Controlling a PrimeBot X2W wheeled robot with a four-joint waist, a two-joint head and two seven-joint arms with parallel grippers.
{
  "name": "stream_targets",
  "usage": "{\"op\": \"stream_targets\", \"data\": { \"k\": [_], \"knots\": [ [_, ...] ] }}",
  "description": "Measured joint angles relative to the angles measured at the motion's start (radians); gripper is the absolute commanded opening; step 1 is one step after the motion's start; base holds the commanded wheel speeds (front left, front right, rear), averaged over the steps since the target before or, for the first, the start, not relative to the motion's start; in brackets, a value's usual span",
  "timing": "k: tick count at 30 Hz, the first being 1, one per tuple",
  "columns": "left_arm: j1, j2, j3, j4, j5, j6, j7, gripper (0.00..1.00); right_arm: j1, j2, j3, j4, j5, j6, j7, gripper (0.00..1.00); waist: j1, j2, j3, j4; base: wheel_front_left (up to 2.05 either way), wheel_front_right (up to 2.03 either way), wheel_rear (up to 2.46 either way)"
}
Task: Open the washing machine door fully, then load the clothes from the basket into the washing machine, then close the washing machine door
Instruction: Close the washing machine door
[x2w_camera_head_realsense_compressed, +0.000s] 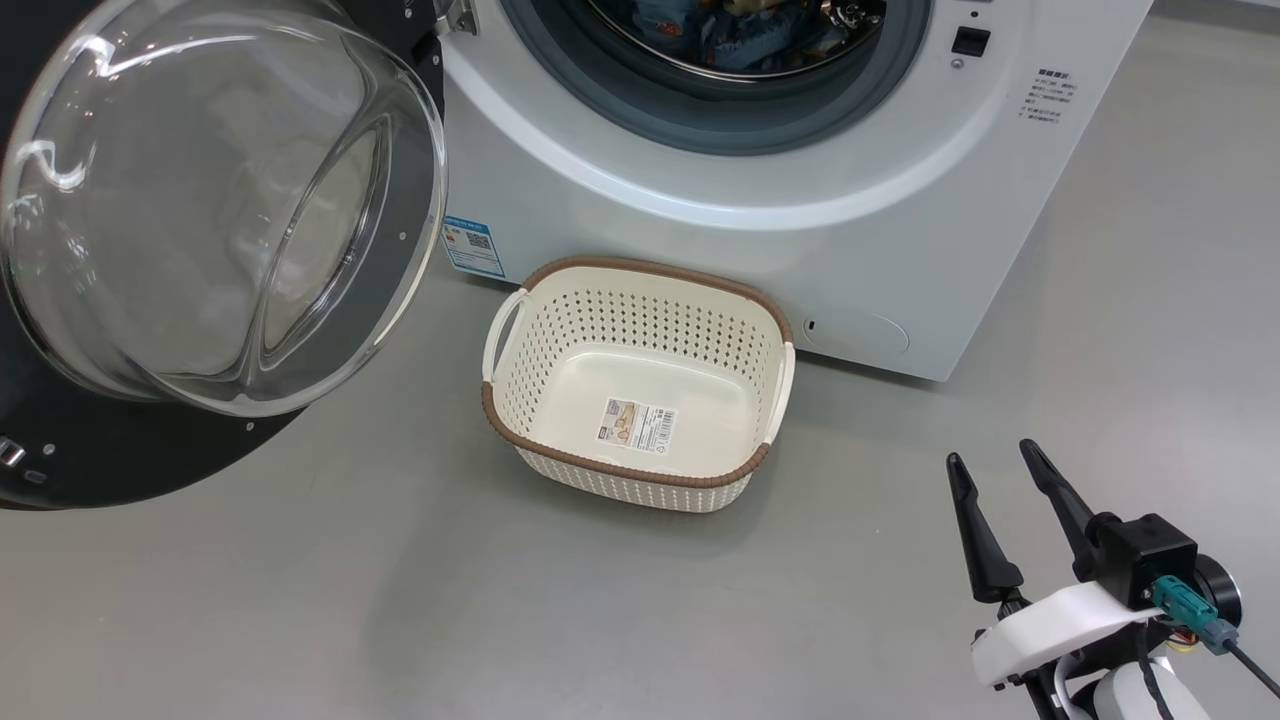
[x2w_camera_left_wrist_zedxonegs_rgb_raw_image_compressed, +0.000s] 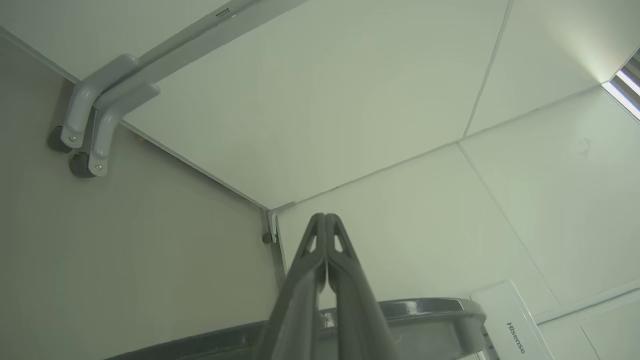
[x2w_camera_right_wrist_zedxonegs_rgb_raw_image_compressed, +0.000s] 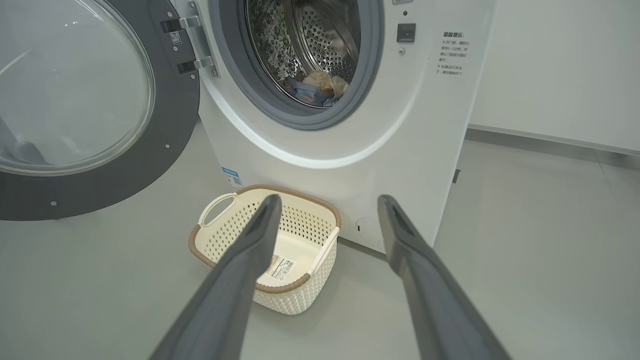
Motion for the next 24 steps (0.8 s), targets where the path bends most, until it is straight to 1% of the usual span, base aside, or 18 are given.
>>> {"op": "stream_targets", "data": {
  "k": [9,14,18,24],
  "knots": [
    [-0.040,0.067,0.022,0.065,-0.059,0.029,0.103,0.00,-0.013,-0.015,0.005,-0.003,0.000,0.000,0.000,1.00,0.0000,0.0000,0.028,-0.012,0.00,0.00,0.00],
    [-0.053,0.095,0.005,0.085,-0.079,0.037,0.174,0.00,-0.022,-0.023,0.002,-0.003,0.000,0.000,0.000,1.00,0.0000,0.0000,0.043,-0.021,0.00,0.00,0.00],
    [-0.065,0.107,0.006,0.108,-0.089,0.053,0.200,0.00,-0.022,-0.032,0.001,-0.004,0.000,0.000,0.000,1.00,0.0000,0.0000,0.054,-0.025,0.00,0.00,0.00],
    [-0.072,0.128,0.007,0.130,-0.095,0.065,0.223,0.00,-0.029,-0.042,0.003,-0.008,0.000,0.000,0.000,1.00,0.0000,0.0000,0.071,-0.030,0.00,0.00,0.00]
  ]
}}
